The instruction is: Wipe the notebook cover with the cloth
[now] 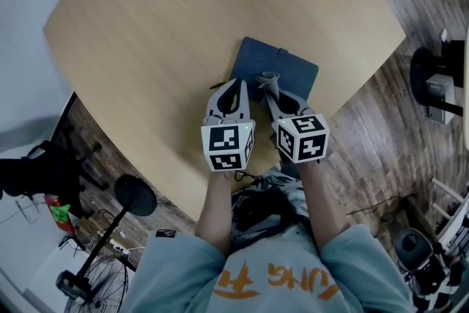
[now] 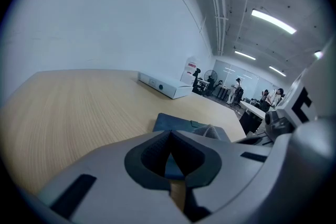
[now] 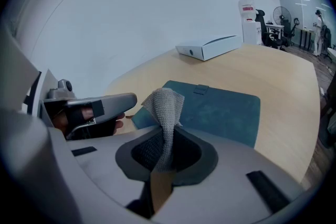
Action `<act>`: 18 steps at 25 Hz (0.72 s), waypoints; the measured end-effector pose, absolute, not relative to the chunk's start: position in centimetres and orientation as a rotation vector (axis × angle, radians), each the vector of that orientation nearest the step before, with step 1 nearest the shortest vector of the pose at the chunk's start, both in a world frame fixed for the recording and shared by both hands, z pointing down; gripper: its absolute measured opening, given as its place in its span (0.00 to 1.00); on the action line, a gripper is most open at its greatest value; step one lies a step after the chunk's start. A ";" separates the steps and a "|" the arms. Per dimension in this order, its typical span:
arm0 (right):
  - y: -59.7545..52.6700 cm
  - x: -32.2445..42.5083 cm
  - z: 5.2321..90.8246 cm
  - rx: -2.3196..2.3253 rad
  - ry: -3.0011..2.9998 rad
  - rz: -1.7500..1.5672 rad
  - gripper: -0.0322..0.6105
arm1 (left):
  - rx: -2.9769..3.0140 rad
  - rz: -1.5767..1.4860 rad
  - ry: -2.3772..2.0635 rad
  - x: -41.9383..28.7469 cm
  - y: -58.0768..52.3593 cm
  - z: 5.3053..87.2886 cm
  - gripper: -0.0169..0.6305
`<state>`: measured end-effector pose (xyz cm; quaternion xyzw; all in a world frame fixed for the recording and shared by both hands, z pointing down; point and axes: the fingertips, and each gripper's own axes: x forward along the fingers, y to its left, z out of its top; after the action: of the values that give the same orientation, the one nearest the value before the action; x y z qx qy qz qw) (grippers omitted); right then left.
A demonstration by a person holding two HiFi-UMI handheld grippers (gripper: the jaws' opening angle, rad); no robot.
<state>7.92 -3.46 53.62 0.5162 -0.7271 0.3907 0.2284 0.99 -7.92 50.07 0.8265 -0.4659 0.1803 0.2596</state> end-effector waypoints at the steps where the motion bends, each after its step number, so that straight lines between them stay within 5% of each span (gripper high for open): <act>1: -3.2 8.3 53.6 1.431 -1.998 1.079 0.10 | 2.242 0.496 -1.254 1.3 -7.7 50.2 0.05; 18: 0.9 15.5 53.9 1.606 -1.862 1.120 0.10 | 2.302 0.505 -1.076 8.2 -6.2 51.4 0.05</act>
<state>15.51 0.89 53.94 0.5802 -0.6725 0.4044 0.2182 8.22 -6.19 51.43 0.8551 -0.3998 0.1874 0.2718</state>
